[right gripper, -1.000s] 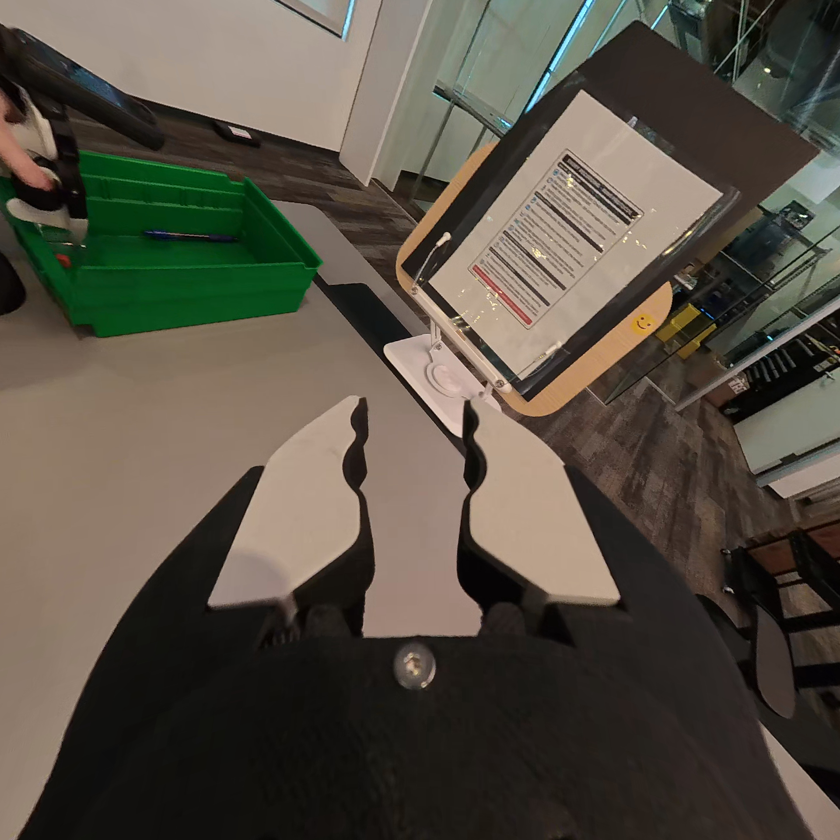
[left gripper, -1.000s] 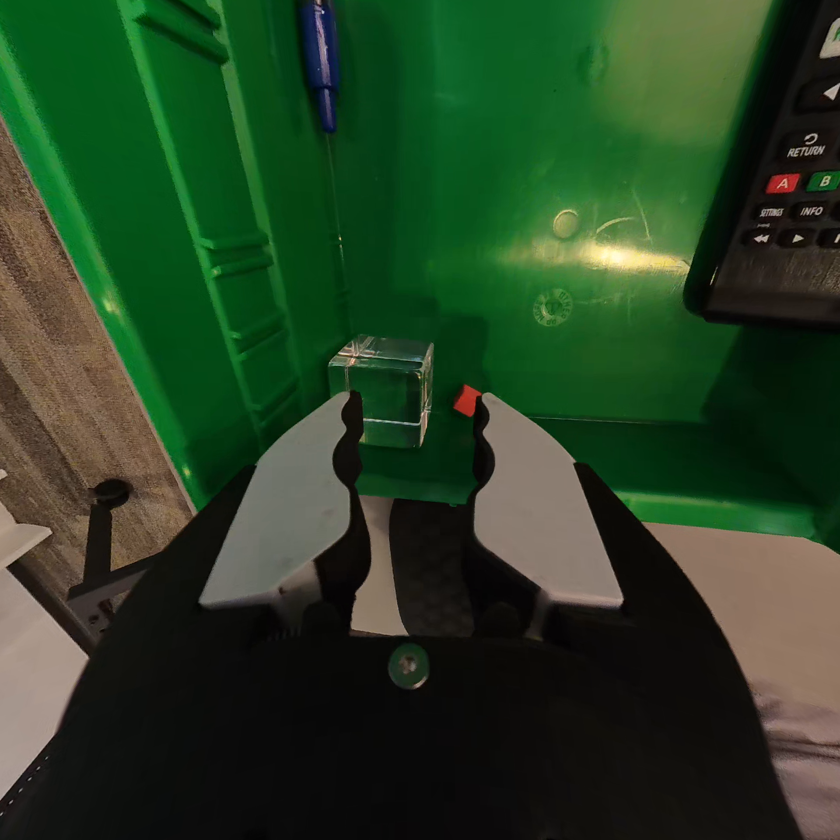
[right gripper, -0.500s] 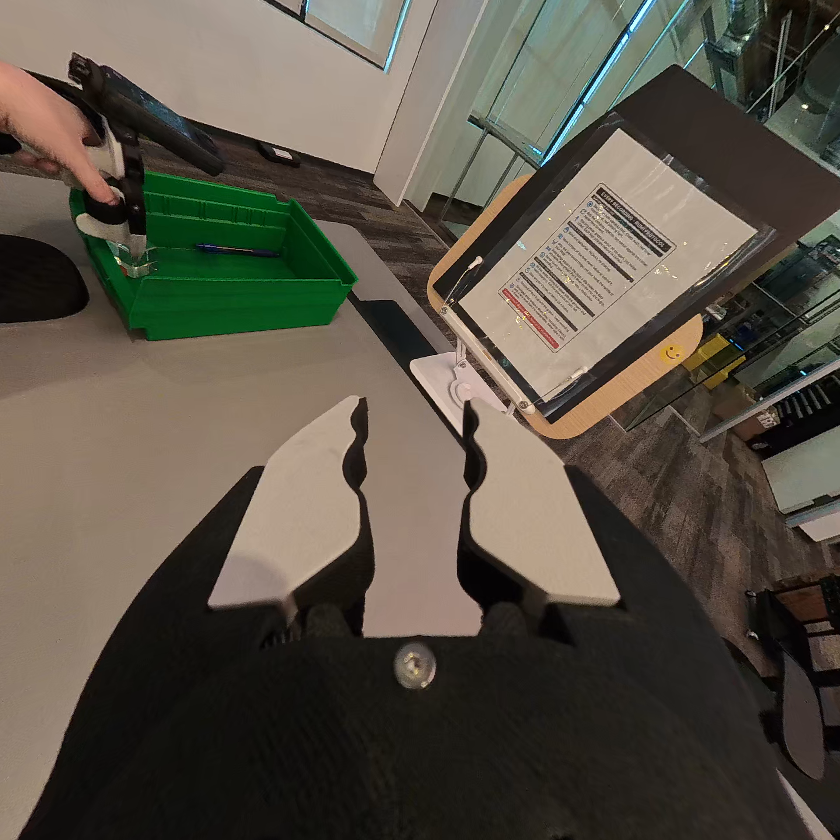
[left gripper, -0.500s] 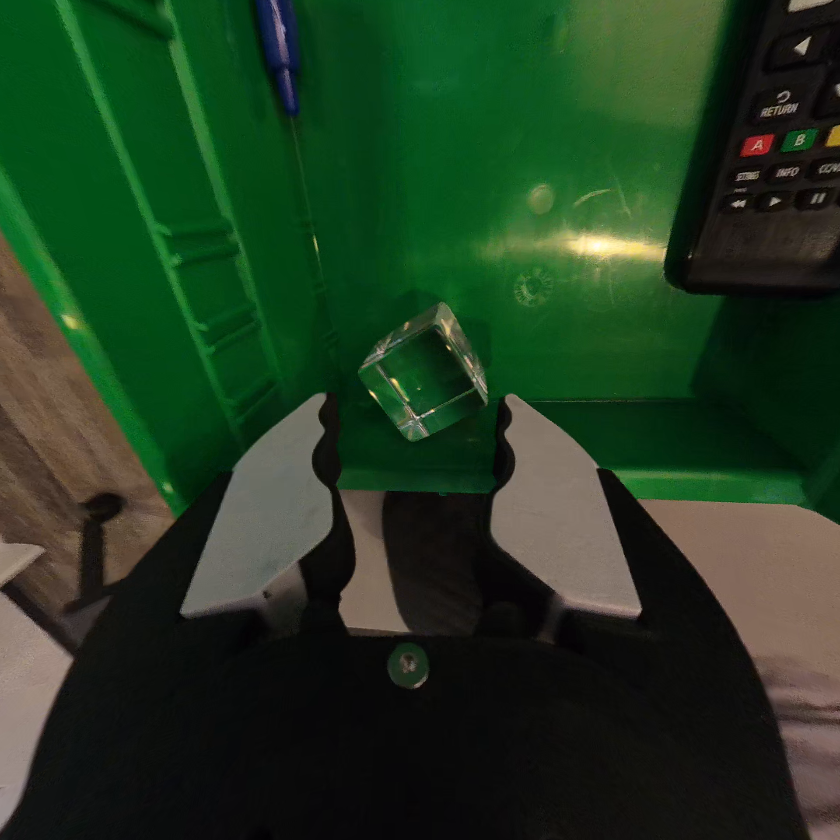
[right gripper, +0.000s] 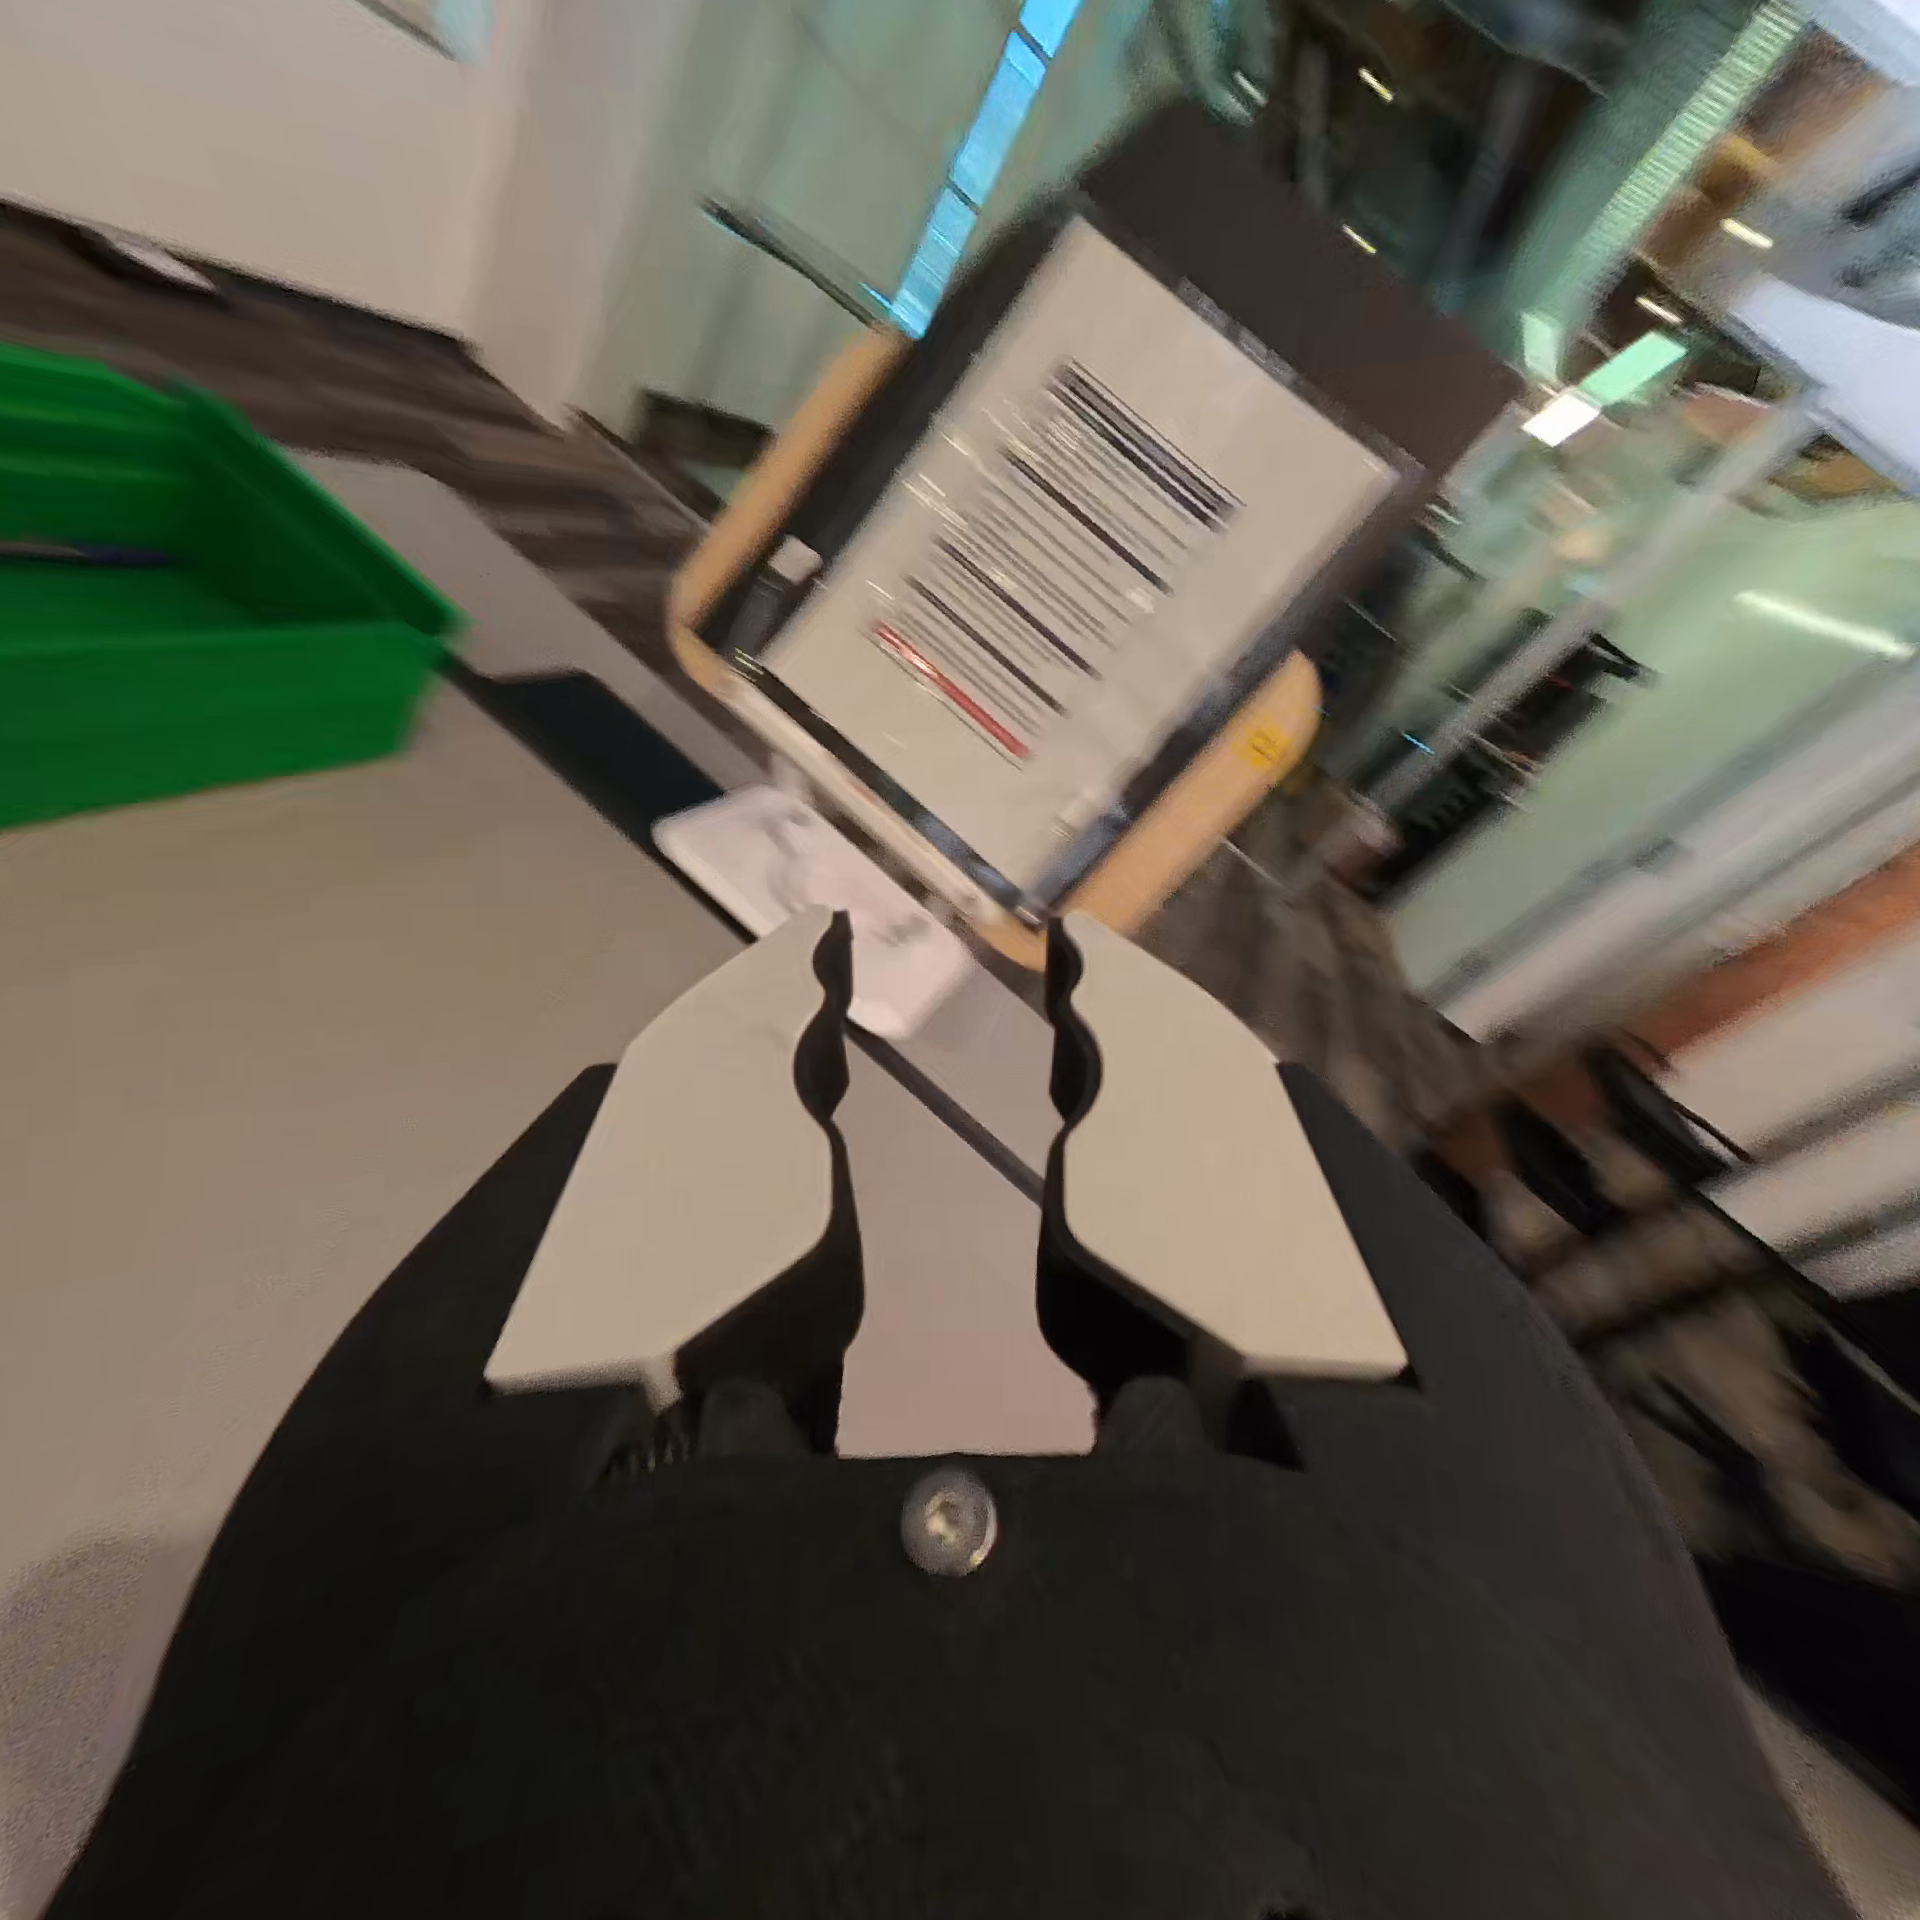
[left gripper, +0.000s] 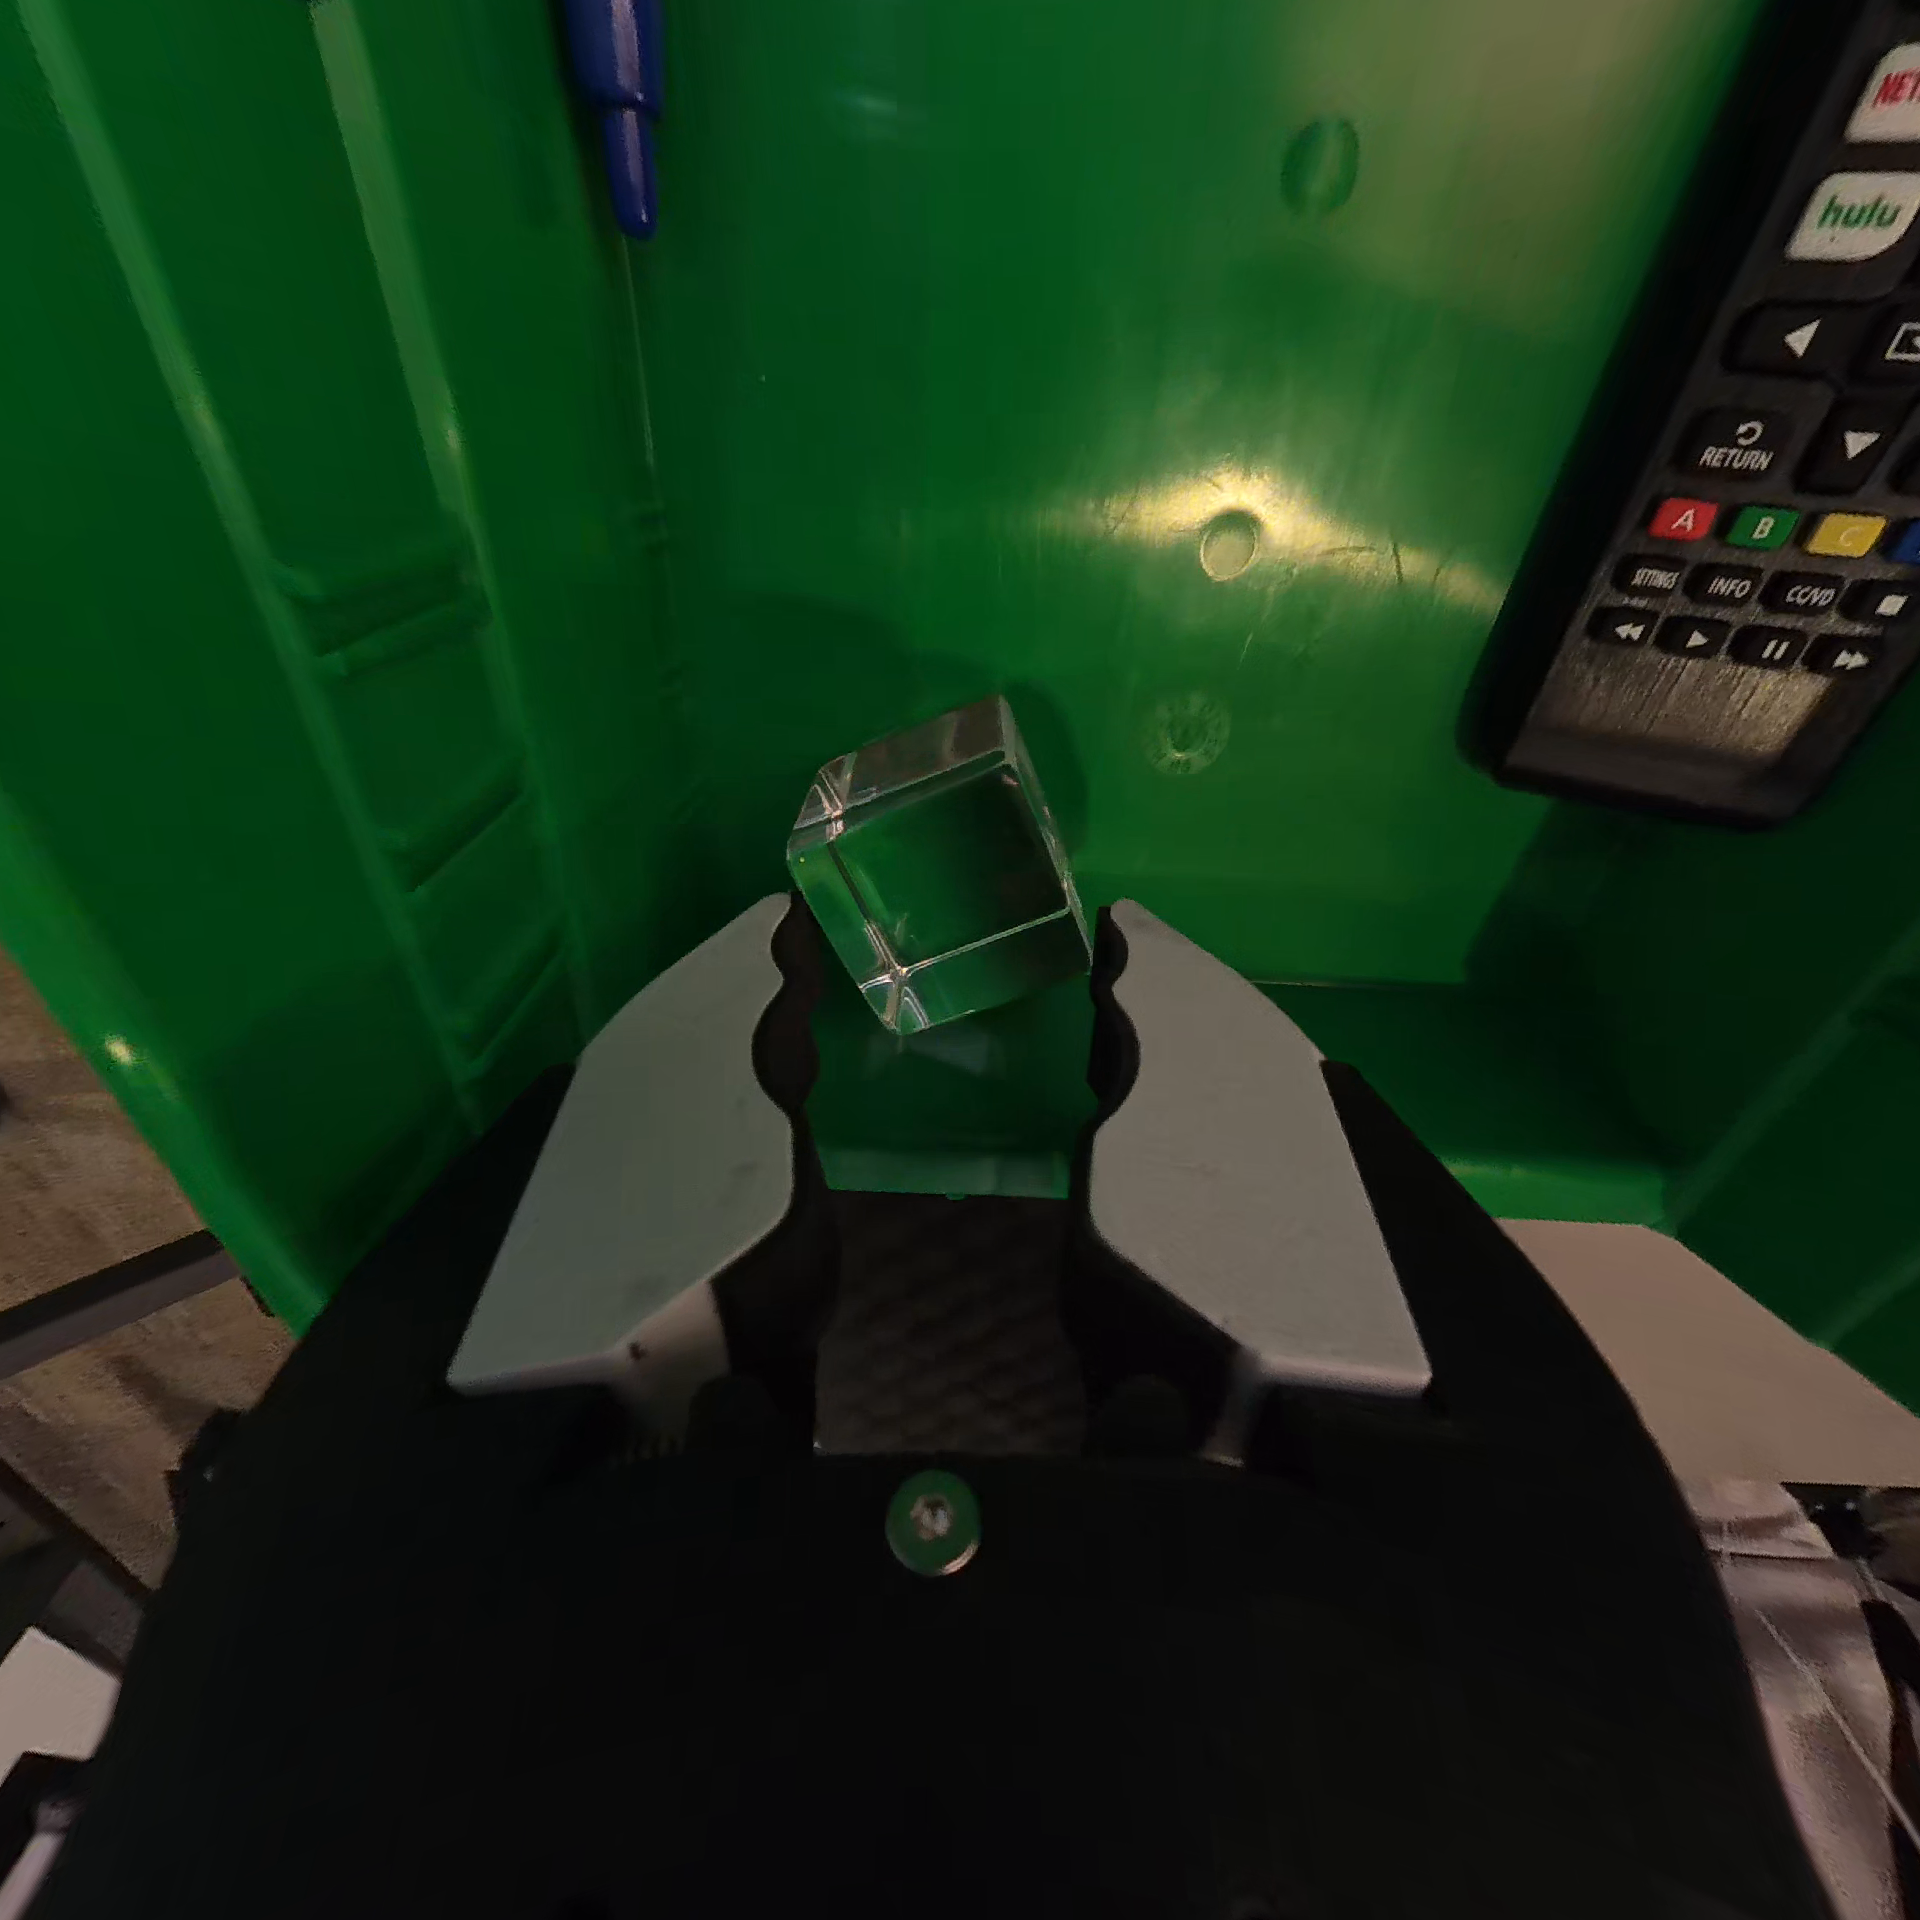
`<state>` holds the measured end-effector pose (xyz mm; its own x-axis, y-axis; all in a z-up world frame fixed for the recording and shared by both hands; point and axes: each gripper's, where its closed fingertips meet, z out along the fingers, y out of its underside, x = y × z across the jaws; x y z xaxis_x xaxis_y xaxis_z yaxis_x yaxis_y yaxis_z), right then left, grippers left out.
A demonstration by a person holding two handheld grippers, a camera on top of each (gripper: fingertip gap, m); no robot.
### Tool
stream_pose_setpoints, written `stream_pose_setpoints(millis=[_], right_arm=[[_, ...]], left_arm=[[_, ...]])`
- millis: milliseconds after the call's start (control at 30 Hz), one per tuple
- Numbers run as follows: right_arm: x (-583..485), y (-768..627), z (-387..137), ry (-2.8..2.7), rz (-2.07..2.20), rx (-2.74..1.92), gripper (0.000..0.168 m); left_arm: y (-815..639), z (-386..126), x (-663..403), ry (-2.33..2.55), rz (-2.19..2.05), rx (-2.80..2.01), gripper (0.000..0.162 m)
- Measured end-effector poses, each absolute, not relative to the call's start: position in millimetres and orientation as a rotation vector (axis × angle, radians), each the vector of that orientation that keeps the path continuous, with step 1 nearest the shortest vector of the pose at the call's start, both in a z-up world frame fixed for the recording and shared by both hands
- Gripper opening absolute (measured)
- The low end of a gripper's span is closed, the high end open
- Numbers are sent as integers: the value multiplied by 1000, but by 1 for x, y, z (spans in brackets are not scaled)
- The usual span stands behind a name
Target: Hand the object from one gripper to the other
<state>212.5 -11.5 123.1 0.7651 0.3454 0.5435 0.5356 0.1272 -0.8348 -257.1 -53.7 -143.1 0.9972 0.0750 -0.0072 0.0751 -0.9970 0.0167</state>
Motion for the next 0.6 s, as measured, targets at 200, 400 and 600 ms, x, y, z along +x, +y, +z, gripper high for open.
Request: stream_pose_setpoints(millis=[200,400,600], right_arm=[[241,8,112,-645,-388,-1580,36],[236,7,108,-681,-394,-1586,36],[226,6,101,-729,-358,-1598,37]], left_arm=[[-59,-157,-255,103,-30,3015,50],[-41,-150,-242,58,47,3093,49],[-22,-111,-230,-19,96,3294,48]])
